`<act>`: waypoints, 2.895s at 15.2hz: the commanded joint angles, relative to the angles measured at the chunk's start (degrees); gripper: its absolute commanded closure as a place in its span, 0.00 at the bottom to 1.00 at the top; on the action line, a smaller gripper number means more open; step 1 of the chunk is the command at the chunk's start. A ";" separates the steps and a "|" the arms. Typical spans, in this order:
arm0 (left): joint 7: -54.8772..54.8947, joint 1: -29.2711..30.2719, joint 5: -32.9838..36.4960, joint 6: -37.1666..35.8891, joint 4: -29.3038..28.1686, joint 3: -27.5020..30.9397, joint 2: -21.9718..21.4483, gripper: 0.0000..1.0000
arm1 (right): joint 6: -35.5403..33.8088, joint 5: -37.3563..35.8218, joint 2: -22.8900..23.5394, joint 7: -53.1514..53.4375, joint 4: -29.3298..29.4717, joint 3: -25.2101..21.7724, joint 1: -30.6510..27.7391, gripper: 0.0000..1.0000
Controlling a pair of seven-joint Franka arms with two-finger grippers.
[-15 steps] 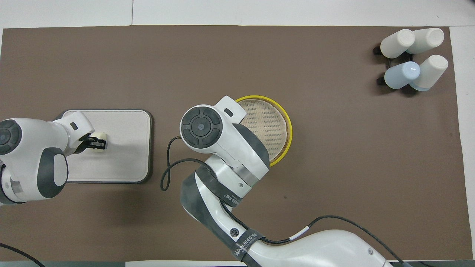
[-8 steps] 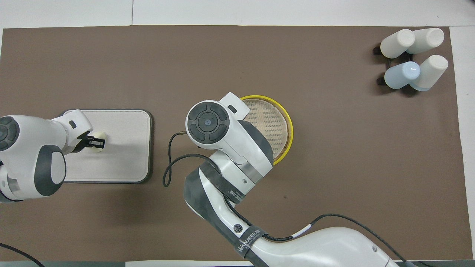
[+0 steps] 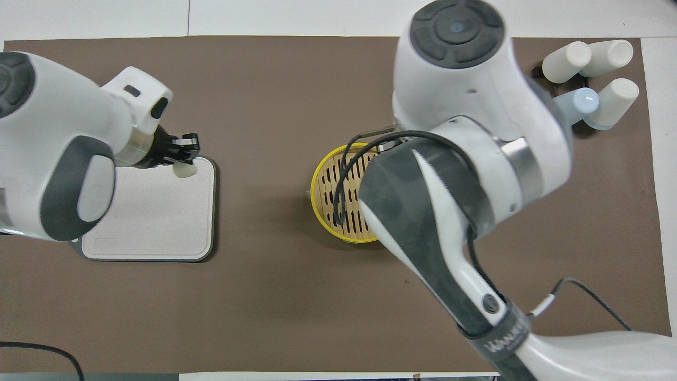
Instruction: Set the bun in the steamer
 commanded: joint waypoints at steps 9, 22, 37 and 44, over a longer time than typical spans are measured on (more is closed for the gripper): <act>-23.40 -26.60 -0.35 18.22 2.96 1.30 17.10 0.80 | -2.67 0.23 -21.13 -27.49 -26.39 0.71 -16.12 1.00; -22.44 -22.14 0.01 12.64 1.64 1.12 13.44 0.00 | 5.07 0.76 -23.34 -26.61 -31.77 0.88 -15.34 1.00; 20.42 11.62 0.71 -16.21 2.34 1.91 -6.80 0.00 | 25.02 4.71 0.64 15.66 -12.70 1.23 7.16 1.00; 30.56 15.32 2.38 -18.67 1.38 1.91 -9.25 0.00 | 30.83 2.43 5.75 21.38 -13.32 1.32 12.43 1.00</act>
